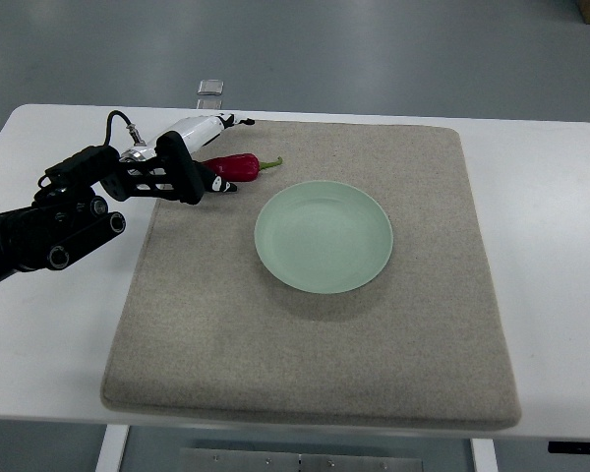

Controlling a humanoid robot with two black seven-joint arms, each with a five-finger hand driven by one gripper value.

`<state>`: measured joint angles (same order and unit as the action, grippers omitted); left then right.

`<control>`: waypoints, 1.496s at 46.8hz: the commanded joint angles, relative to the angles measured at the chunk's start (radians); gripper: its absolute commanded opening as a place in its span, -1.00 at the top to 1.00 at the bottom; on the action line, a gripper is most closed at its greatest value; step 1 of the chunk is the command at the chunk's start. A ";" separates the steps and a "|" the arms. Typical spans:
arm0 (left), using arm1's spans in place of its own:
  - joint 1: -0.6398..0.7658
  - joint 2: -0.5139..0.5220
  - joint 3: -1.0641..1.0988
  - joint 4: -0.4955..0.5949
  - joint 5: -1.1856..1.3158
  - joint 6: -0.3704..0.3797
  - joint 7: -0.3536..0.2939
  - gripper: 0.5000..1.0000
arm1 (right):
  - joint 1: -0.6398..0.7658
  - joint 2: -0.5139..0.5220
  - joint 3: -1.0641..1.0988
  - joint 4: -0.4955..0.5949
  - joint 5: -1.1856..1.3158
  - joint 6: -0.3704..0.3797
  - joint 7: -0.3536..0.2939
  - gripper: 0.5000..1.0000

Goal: Place red pepper on plate with left hand
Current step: 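Move the left hand down toward the red chili pepper, then close the left hand fingers around the red chili pepper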

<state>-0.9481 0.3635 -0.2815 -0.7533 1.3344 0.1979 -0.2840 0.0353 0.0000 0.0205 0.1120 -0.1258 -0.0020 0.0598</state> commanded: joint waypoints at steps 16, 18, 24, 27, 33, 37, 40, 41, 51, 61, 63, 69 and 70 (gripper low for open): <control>-0.003 -0.014 0.028 0.043 0.003 0.020 -0.001 -0.20 | 0.000 0.000 -0.001 0.000 0.001 0.000 0.000 -0.71; -0.005 -0.015 0.041 0.043 0.002 0.023 0.000 -0.17 | 0.000 0.000 -0.001 0.000 0.000 0.000 0.000 -0.71; -0.005 -0.018 0.044 0.042 0.003 0.025 -0.001 -0.15 | 0.000 0.000 -0.001 0.000 0.001 0.000 0.000 -0.71; -0.005 -0.021 0.045 0.042 0.006 0.025 0.000 -0.14 | 0.000 0.000 -0.001 0.000 0.000 -0.001 0.000 -0.71; -0.006 -0.023 0.045 0.040 0.008 0.025 -0.001 -0.07 | 0.000 0.000 -0.001 0.000 0.000 0.000 0.000 -0.71; -0.005 -0.025 0.045 0.042 0.008 0.025 -0.001 0.01 | 0.000 0.000 -0.001 0.000 0.000 0.000 0.000 -0.71; -0.006 -0.026 0.045 0.042 0.008 0.025 -0.001 0.03 | 0.000 0.000 -0.001 0.000 0.000 0.000 0.000 -0.71; -0.005 -0.028 0.045 0.042 0.008 0.025 -0.001 0.04 | 0.000 0.000 -0.001 0.000 0.000 -0.001 0.000 -0.71; -0.005 -0.028 0.045 0.042 0.008 0.025 -0.001 0.09 | 0.000 0.000 -0.001 0.000 0.000 -0.001 0.000 -0.71; -0.006 -0.028 0.045 0.042 0.008 0.025 -0.001 0.13 | 0.000 0.000 -0.001 0.000 0.000 -0.001 0.000 -0.71; -0.005 -0.028 0.045 0.042 0.008 0.025 -0.001 0.15 | 0.000 0.000 -0.001 0.000 0.000 -0.001 0.000 -0.71; -0.005 -0.028 0.045 0.042 0.008 0.025 -0.001 0.15 | 0.000 0.000 -0.001 0.000 0.000 -0.001 0.000 -0.71; -0.005 -0.028 0.045 0.042 0.008 0.025 -0.001 0.15 | 0.000 0.000 -0.001 0.000 0.000 -0.001 0.000 -0.71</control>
<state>-0.9531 0.3360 -0.2362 -0.7117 1.3422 0.2224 -0.2854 0.0353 0.0000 0.0199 0.1120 -0.1254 -0.0023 0.0598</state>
